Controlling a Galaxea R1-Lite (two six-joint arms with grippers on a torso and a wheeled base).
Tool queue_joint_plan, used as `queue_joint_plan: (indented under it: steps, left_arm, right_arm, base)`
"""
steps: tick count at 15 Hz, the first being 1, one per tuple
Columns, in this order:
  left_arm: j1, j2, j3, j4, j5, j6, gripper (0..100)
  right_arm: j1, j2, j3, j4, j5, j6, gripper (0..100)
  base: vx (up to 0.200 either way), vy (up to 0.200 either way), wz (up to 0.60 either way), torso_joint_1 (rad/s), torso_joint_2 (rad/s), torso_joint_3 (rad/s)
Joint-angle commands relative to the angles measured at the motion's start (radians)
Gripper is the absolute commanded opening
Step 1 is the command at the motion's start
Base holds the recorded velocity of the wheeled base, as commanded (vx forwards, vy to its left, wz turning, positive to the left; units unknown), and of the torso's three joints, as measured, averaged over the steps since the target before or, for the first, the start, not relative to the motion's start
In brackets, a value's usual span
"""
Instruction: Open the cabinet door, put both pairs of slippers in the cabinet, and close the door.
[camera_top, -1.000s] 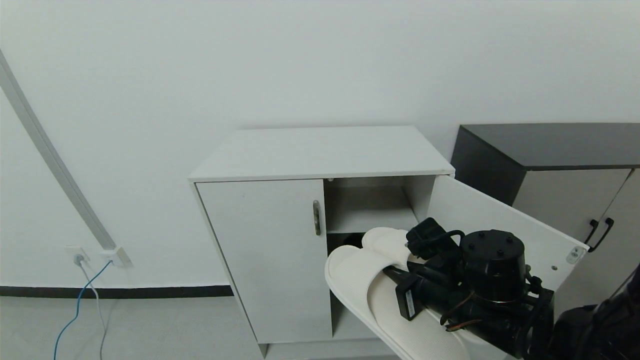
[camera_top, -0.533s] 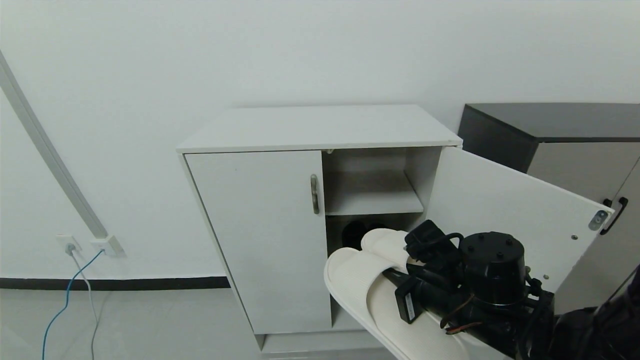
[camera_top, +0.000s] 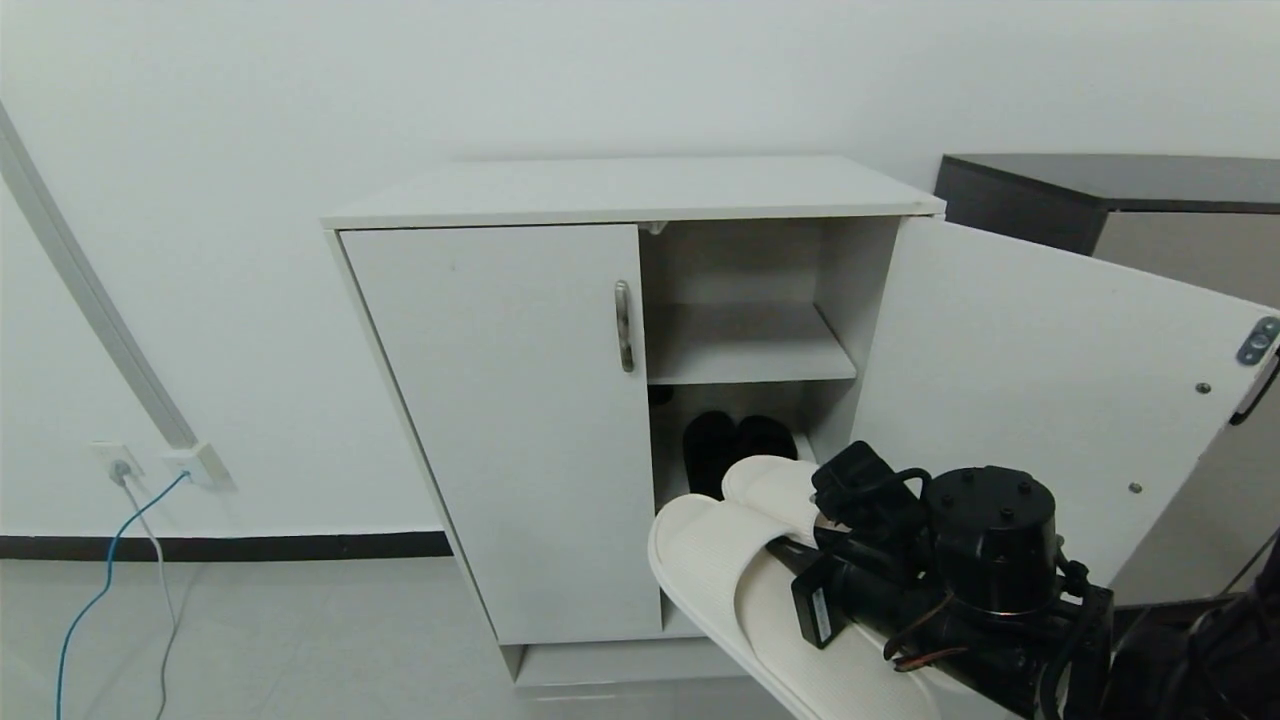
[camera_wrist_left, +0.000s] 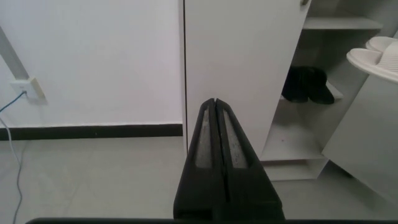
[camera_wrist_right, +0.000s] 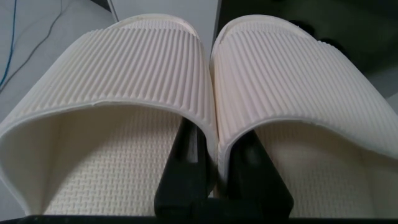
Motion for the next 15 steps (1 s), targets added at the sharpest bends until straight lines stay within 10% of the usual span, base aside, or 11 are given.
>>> queue_joint_plan:
  steps: [1, 15]
  left_arm:
    - [0.001, 0.001, 0.0, 0.0, 0.0, 0.0, 0]
    - [0.001, 0.001, 0.0, 0.0, -0.001, 0.001, 0]
  right_arm:
    - [0.0, 0.002, 0.0, 0.0, 0.0, 0.0, 0]
    - [0.0, 0.004, 0.001, -0.017, -0.001, -0.002, 0]
  base:
    - [0.0, 0.0, 0.0, -0.027, 0.44, 0.383]
    - [0.0, 0.0, 0.0, -0.005, 0.08, 0.074]
